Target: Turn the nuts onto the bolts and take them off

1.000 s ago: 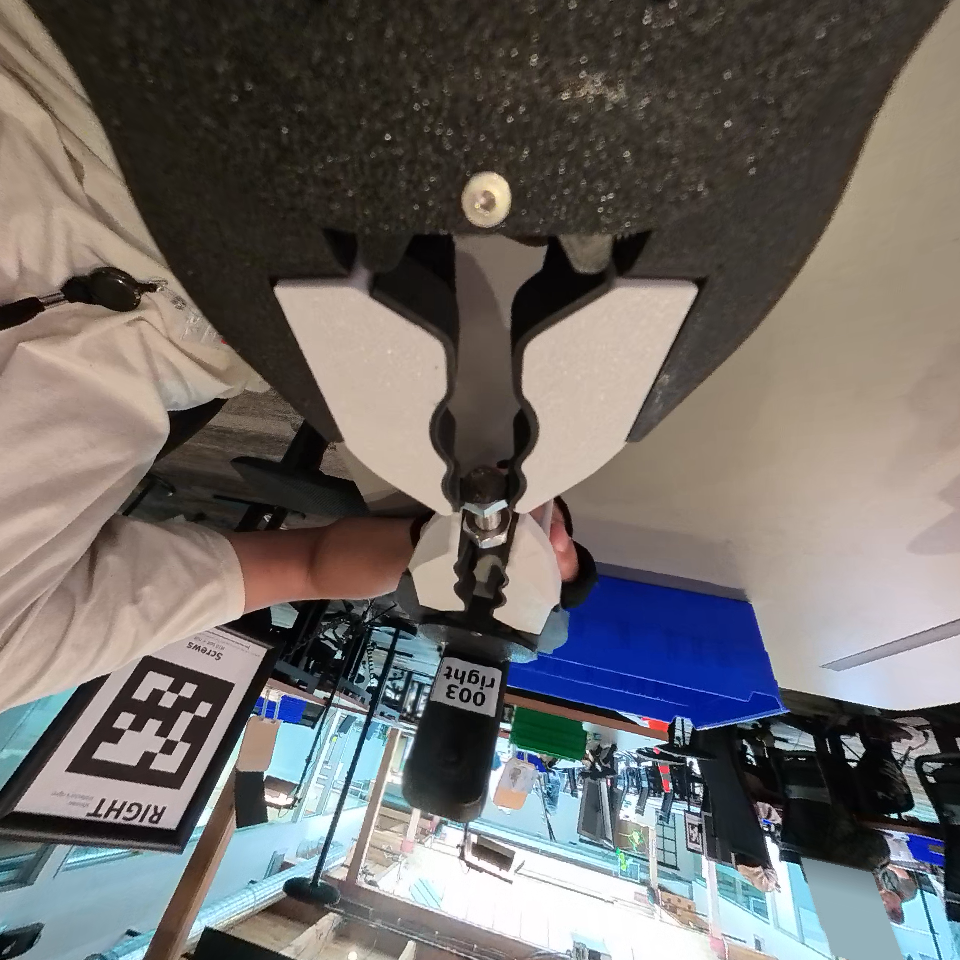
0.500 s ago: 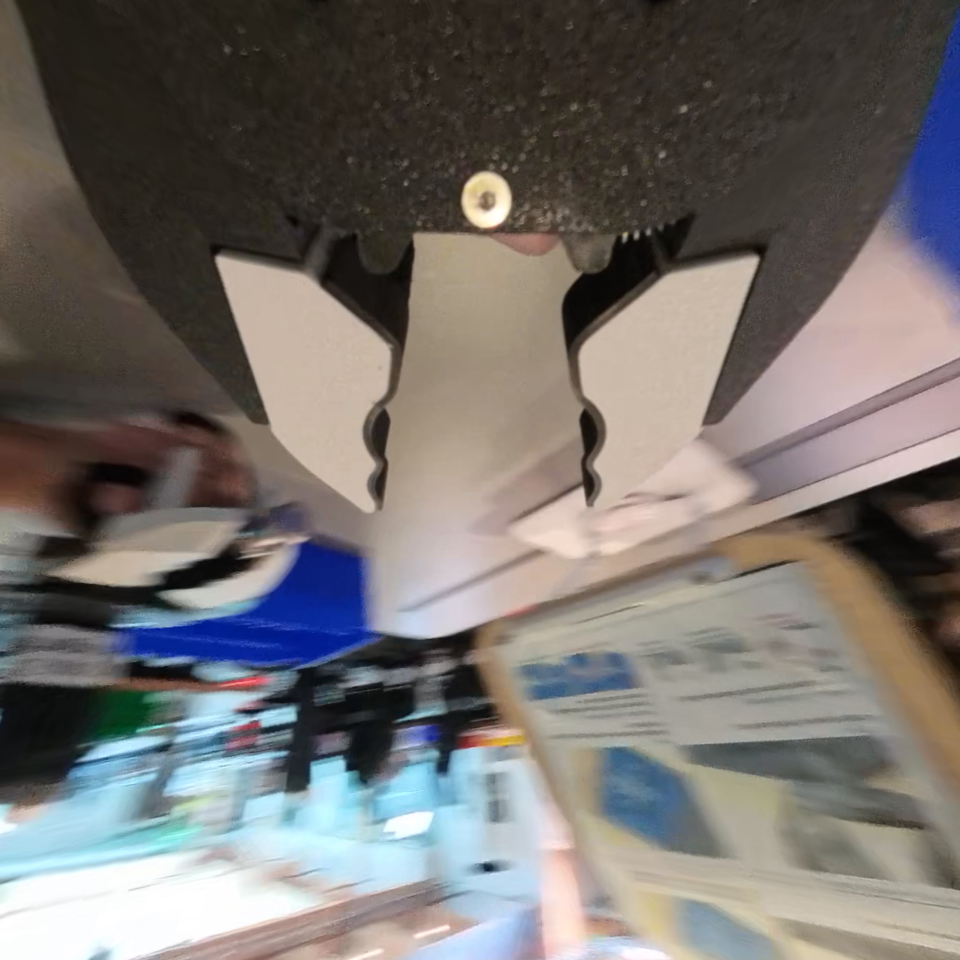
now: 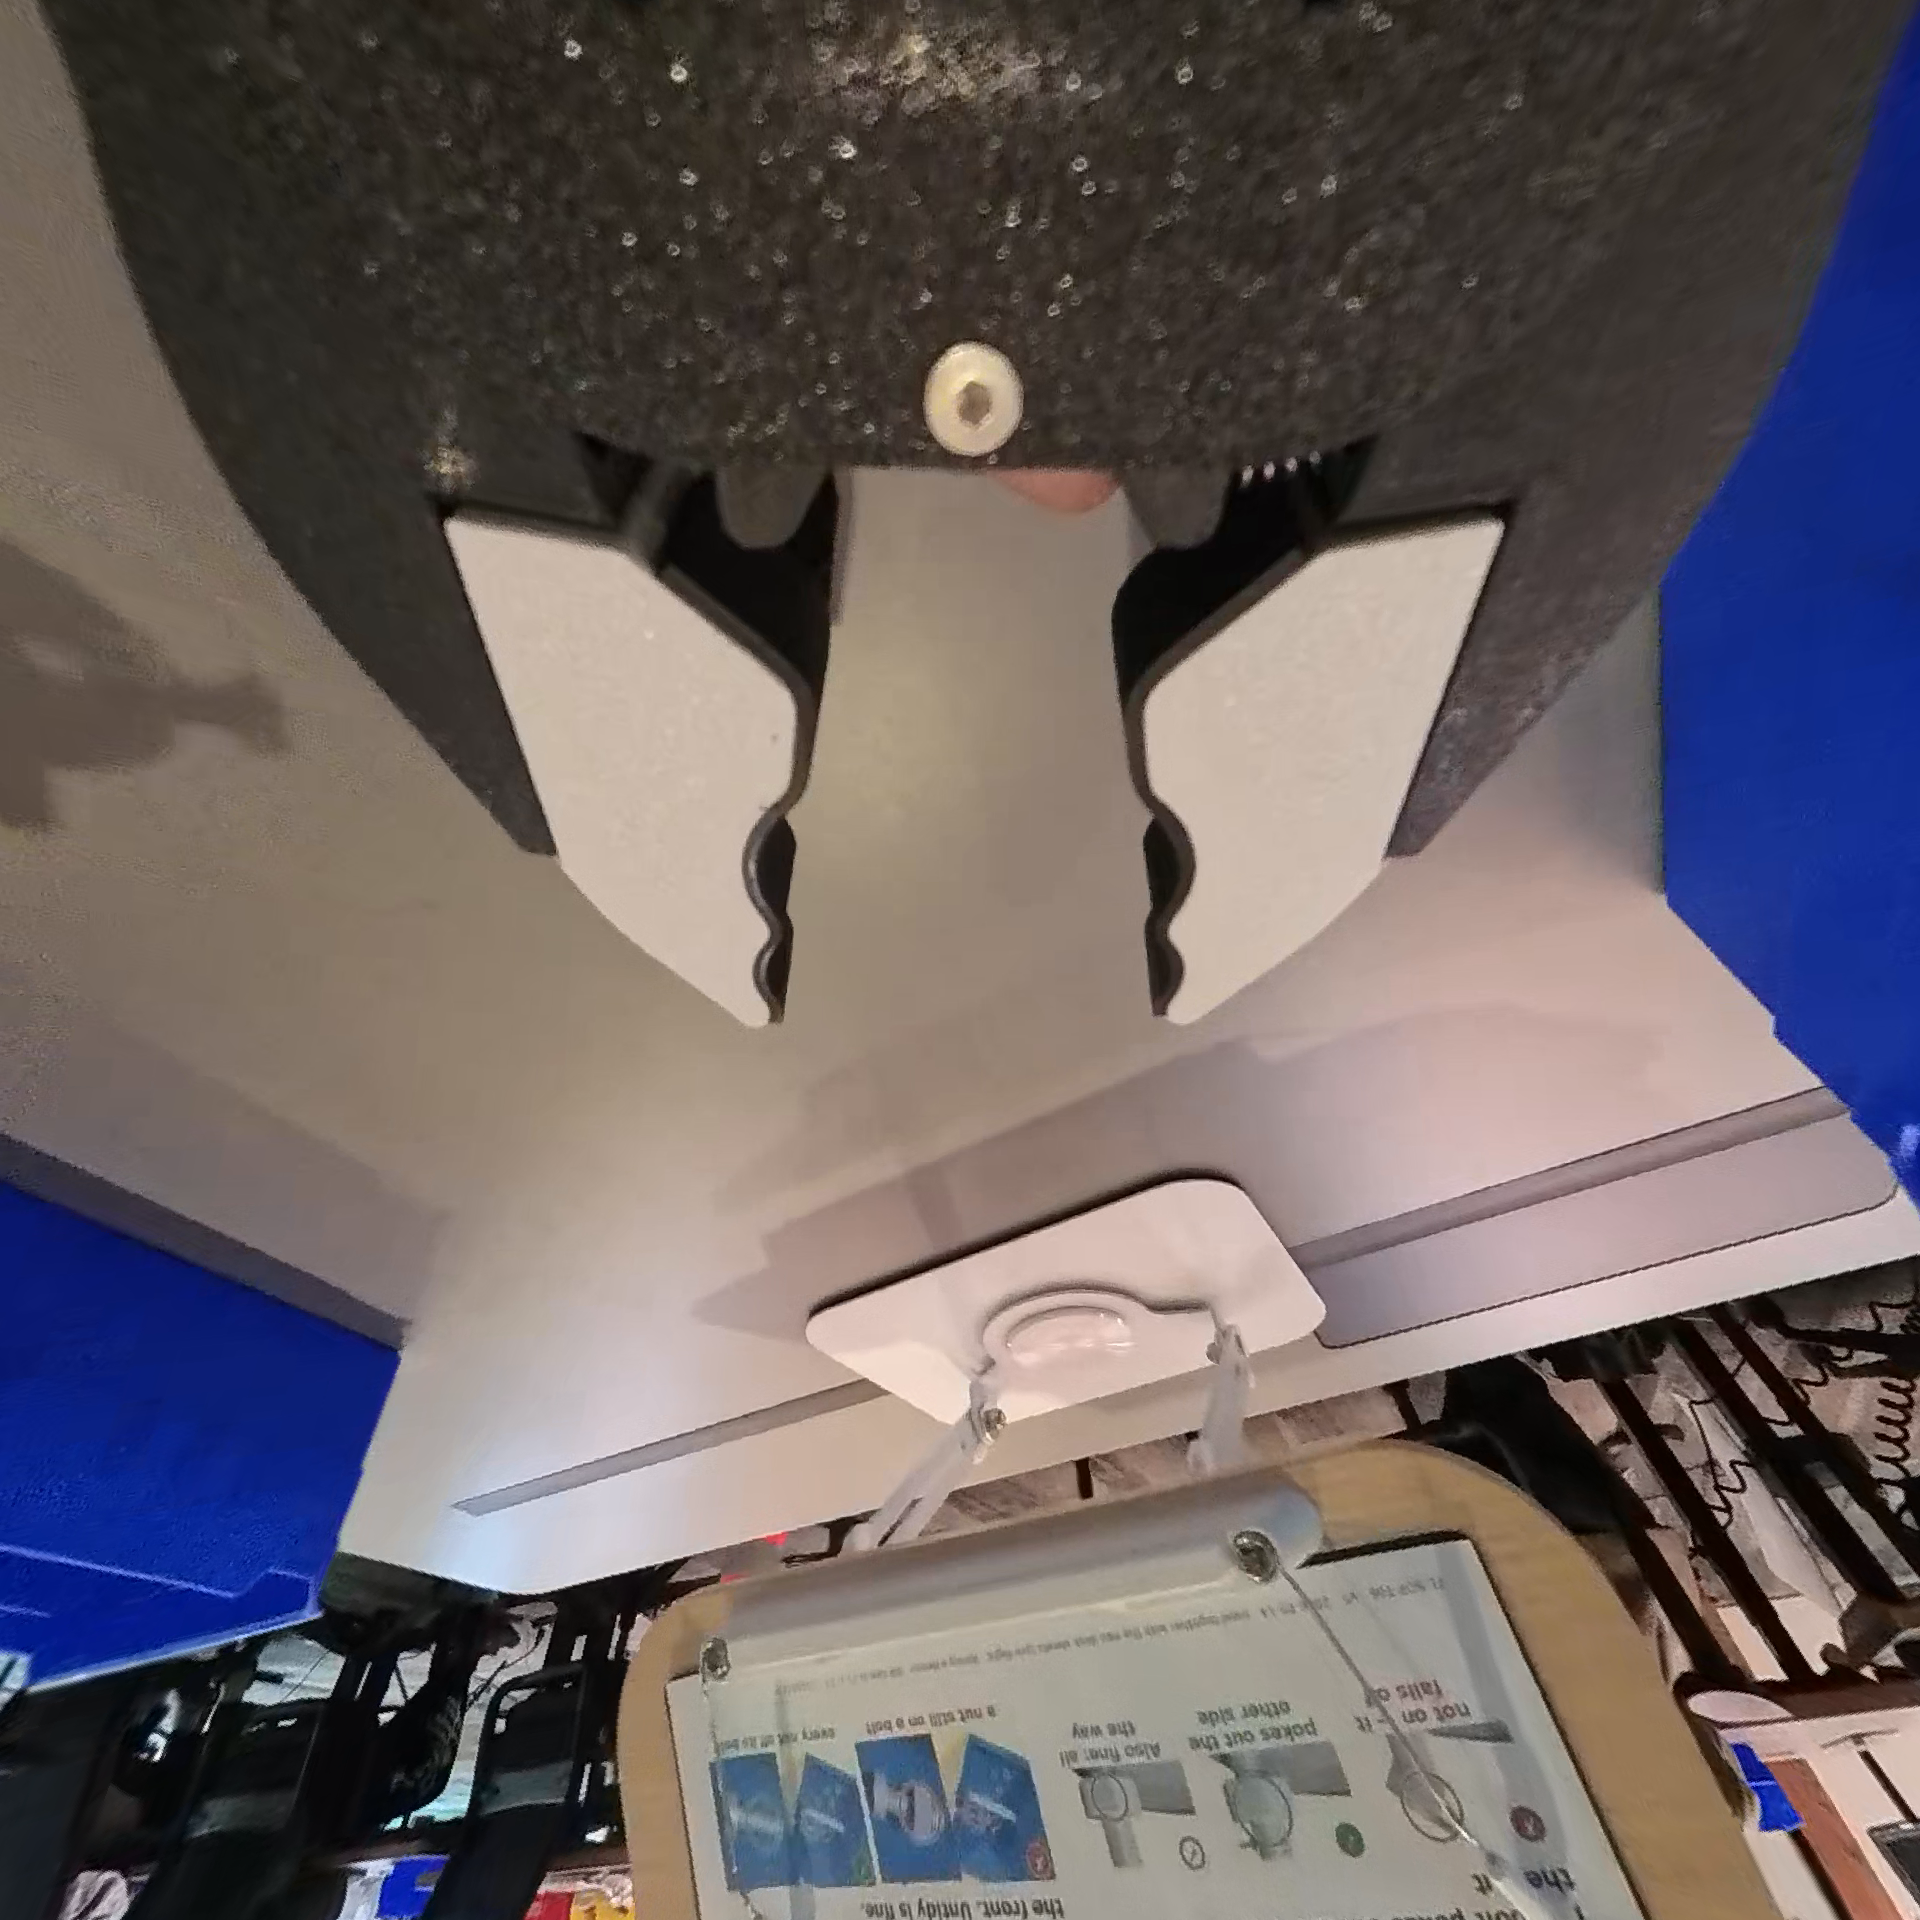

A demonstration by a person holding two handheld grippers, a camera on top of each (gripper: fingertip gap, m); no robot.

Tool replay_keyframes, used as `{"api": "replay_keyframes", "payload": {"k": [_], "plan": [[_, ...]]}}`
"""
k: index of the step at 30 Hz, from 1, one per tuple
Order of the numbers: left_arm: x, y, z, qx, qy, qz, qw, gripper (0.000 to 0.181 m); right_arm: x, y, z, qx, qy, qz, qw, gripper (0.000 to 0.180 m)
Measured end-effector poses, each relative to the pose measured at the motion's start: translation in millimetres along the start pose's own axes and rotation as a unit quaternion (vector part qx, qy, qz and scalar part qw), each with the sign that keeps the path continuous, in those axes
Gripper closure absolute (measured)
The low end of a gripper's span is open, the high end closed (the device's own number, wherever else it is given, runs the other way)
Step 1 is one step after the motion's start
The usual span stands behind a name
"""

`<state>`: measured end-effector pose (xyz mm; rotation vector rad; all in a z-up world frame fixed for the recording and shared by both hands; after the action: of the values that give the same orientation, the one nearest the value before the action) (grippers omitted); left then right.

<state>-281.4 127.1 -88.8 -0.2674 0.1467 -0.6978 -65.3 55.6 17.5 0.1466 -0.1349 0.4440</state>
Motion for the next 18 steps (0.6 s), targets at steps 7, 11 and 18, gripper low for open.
{"api": "replay_keyframes", "payload": {"k": [7, 11, 18], "plan": [[2, -3, 4, -0.002, -0.02, -0.026, 0.999, 0.117, 156, -97, 2, -0.203, 0.024, -0.134, 0.97, 0.163], [6, -6, 8, 0.008, 0.0, -0.024, 1.0, 0.118, 205, -146, -74, -0.373, 0.083, -0.138, 0.914, 0.162], [12, -4, 6, 0.004, 0.034, -0.02, 0.999, 0.118, 210, -182, -157, -0.584, 0.131, -0.125, 0.791, 0.161]]}}
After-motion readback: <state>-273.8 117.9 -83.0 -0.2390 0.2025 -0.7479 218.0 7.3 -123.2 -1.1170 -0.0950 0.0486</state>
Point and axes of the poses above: each gripper's, where its closed fingertips meet, y out along the fingers, z out of its top, x = y × z across the jaws, the point moved 4 cm from there along -y, back along the fingers
